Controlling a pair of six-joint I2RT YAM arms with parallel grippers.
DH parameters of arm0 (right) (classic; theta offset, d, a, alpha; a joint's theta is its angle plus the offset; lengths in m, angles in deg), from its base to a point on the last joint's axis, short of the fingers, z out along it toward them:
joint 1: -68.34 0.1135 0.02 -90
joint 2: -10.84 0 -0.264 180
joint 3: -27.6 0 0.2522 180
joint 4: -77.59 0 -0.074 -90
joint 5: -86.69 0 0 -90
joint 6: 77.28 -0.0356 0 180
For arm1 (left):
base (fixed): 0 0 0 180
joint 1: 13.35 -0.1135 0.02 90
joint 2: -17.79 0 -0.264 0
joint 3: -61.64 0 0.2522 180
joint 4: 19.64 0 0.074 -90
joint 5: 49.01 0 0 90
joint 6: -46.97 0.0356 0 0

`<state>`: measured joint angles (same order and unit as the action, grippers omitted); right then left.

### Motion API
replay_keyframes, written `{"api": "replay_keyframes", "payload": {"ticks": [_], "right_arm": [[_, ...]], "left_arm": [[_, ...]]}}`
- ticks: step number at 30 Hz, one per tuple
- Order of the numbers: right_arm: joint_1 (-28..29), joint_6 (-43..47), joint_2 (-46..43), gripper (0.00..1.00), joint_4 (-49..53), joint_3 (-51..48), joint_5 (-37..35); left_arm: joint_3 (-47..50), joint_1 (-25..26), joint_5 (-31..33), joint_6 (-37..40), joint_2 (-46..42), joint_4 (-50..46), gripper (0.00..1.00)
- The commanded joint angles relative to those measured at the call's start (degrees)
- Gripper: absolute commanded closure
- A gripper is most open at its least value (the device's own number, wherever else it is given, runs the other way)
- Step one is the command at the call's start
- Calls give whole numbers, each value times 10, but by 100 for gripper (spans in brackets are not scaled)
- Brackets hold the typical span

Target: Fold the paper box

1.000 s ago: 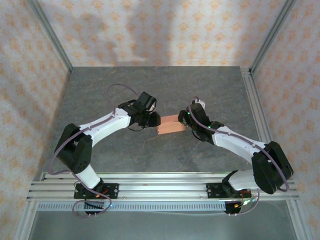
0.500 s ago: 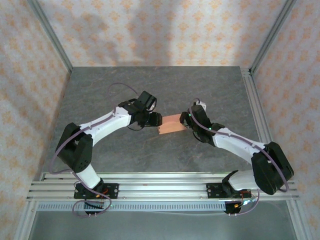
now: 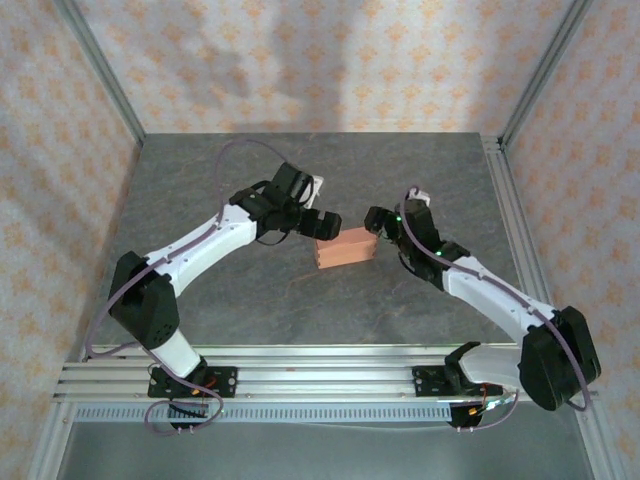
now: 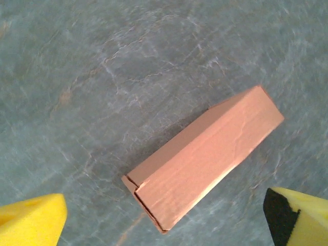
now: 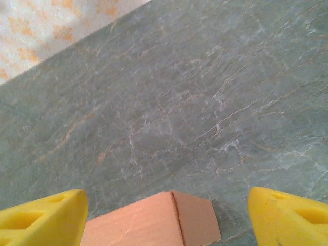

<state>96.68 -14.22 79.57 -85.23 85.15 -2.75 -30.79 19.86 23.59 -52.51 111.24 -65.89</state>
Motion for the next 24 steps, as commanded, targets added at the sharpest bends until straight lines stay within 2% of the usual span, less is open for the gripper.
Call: {"api": "replay_keyframes", "payload": {"ticks": [1,4,9,11,14,20,24], "right_arm": [[-19,5,-37,17,24,-22,16],[-27,10,-58,15,33,-43,16],[-29,5,-79,14,39,-66,16],[-29,3,-82,14,39,-72,12],[-29,2,-84,14,38,-75,11],[-30,10,-81,14,35,-74,12],[-30,11,-77,13,37,-74,14]], "left_arm": [[-10,-4,-38,235,-17,-9,0],[1,-3,-54,365,-11,7,0],[-46,-1,-112,484,35,-29,4],[-80,1,-138,507,62,-66,6],[-123,10,-145,535,104,-113,9],[-203,22,-104,528,193,-162,22],[-241,29,-103,533,230,-198,32]]}}
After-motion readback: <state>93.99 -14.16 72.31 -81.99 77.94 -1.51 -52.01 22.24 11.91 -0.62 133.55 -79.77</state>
